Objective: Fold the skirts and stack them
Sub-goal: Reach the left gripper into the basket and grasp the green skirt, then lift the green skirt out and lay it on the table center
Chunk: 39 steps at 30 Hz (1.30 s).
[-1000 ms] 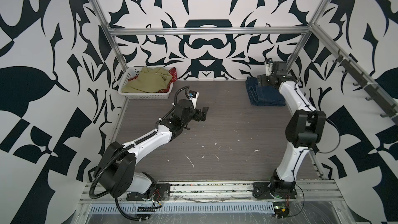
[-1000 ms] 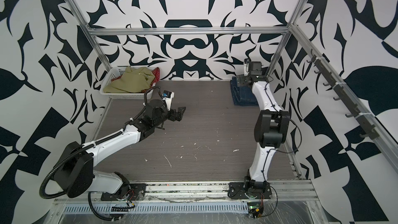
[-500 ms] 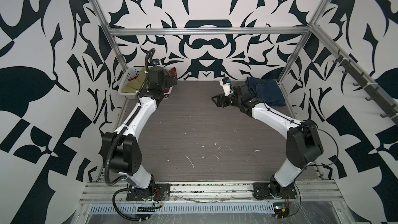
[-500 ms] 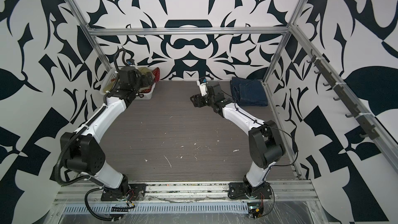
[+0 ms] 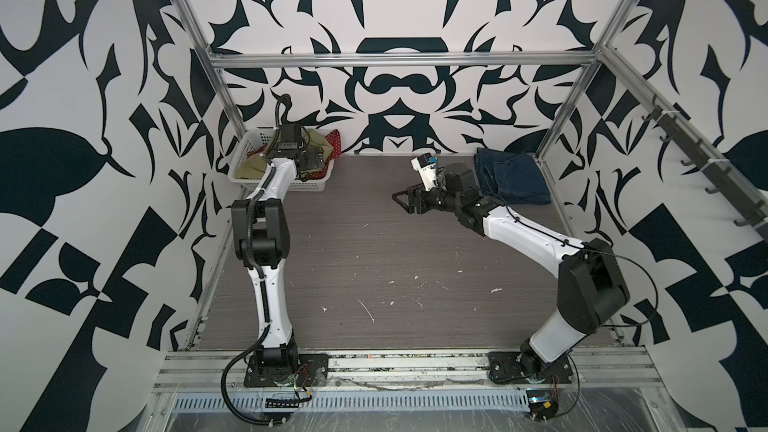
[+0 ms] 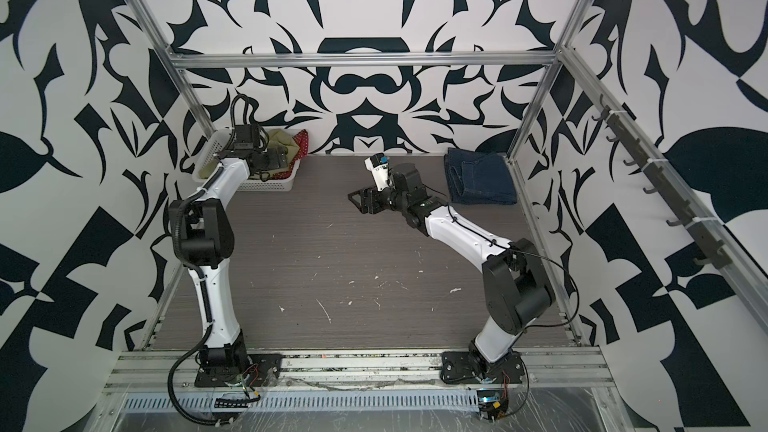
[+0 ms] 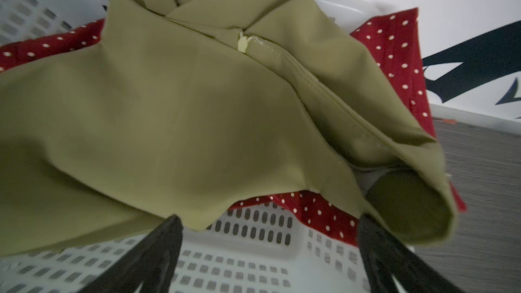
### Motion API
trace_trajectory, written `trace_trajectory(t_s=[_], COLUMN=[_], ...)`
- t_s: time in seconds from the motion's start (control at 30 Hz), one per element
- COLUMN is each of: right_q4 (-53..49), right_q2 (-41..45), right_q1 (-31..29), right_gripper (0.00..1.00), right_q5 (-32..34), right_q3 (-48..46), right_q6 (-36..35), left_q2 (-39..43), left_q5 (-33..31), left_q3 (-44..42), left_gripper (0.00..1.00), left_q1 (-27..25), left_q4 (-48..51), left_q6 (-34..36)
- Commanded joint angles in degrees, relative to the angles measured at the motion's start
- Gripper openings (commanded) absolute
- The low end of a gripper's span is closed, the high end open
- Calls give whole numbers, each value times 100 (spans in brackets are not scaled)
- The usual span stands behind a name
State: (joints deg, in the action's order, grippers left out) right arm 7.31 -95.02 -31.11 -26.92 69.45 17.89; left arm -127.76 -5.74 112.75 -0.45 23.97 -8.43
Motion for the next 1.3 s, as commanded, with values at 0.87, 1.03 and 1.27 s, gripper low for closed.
trace_trajectory(t_s=[0.87,1.03,1.27], right_q4=[138,89,83], right_q2=[158,234,355], right_q1=[-108,-107,-109], right_gripper=[74,73,74], right_q5=[-398,-363,-272], right_q3=[246,199,100], right_q6=[184,199,154], left_q2=[-1464,-1159,-521], left_q5=[825,920,848], left_q3=[1684,1439,1227], left_gripper=[19,3,0], left_q1=[241,264,271], left_q4=[247,38,-164], left_q6=[458,559,476])
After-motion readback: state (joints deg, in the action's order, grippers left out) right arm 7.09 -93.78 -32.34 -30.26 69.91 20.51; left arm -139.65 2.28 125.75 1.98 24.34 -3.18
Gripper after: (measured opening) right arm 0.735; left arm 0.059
